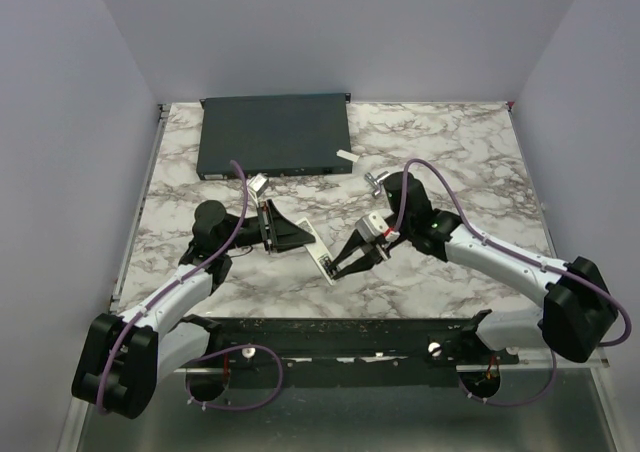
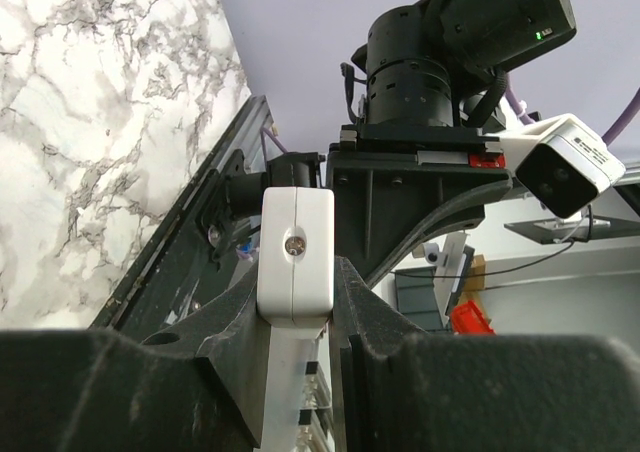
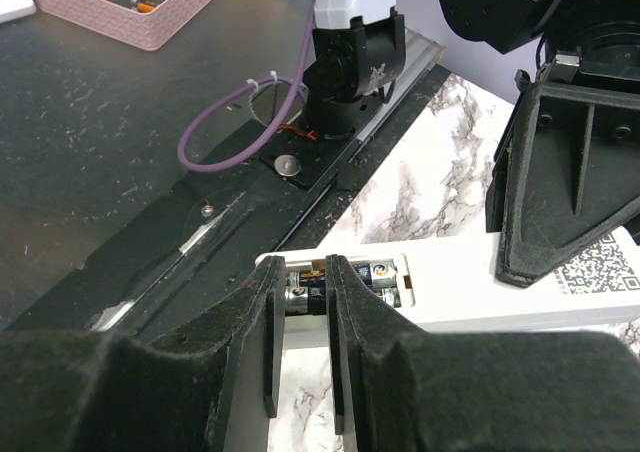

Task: Load the batteries into the remote control
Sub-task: Load the battery into the remote control.

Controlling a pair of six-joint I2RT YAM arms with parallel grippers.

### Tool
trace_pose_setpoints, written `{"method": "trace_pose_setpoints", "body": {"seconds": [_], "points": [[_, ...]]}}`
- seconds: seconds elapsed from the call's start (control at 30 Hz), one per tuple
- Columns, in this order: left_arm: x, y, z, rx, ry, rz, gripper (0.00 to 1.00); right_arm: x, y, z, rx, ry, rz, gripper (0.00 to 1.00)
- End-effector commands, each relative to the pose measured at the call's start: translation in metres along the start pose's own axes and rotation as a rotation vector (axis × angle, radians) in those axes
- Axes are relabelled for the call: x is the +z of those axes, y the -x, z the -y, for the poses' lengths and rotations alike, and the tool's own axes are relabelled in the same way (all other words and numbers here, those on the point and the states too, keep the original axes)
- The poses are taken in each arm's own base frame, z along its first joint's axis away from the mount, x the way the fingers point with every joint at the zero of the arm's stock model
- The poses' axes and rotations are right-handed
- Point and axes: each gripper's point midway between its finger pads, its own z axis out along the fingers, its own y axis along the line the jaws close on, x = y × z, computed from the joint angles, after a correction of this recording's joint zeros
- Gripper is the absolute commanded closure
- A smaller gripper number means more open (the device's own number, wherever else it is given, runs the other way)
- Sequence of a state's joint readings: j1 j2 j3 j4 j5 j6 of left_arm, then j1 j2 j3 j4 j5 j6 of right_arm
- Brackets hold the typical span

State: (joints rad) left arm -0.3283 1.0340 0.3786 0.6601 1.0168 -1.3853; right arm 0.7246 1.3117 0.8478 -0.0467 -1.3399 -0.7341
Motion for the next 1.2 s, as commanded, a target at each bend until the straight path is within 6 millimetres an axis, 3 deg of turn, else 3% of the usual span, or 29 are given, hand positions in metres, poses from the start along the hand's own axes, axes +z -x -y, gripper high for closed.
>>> {"method": "trace_pose_setpoints", "body": {"seconds": [0.0, 0.3, 0.57, 0.9, 1.0, 1.17], "points": [[-0.004, -0.013, 0.030, 0.049, -0.088, -0.065, 1.00, -0.005, -0.020, 0.025, -0.010, -0.095, -0.088, 0.73], [-0.003, -0.011, 0.030, 0.058, -0.085, -0.062, 1.00, -0.006, -0.020, 0.020, 0.031, -0.101, -0.087, 0.69], [-0.002, -0.008, 0.025, 0.053, -0.064, -0.047, 1.00, -0.010, 0.012, 0.015, -0.025, -0.100, -0.051, 0.67], [-0.001, -0.007, 0.023, 0.051, -0.053, -0.044, 1.00, -0.008, 0.042, -0.008, -0.073, -0.006, 0.044, 0.66], [-0.001, -0.006, 0.021, 0.050, -0.050, -0.045, 1.00, -0.010, 0.057, -0.006, -0.115, -0.043, 0.065, 0.66], [0.000, -0.005, 0.023, 0.051, -0.055, -0.045, 1.00, -0.010, 0.054, -0.009, -0.082, -0.070, 0.076, 0.66]]}}
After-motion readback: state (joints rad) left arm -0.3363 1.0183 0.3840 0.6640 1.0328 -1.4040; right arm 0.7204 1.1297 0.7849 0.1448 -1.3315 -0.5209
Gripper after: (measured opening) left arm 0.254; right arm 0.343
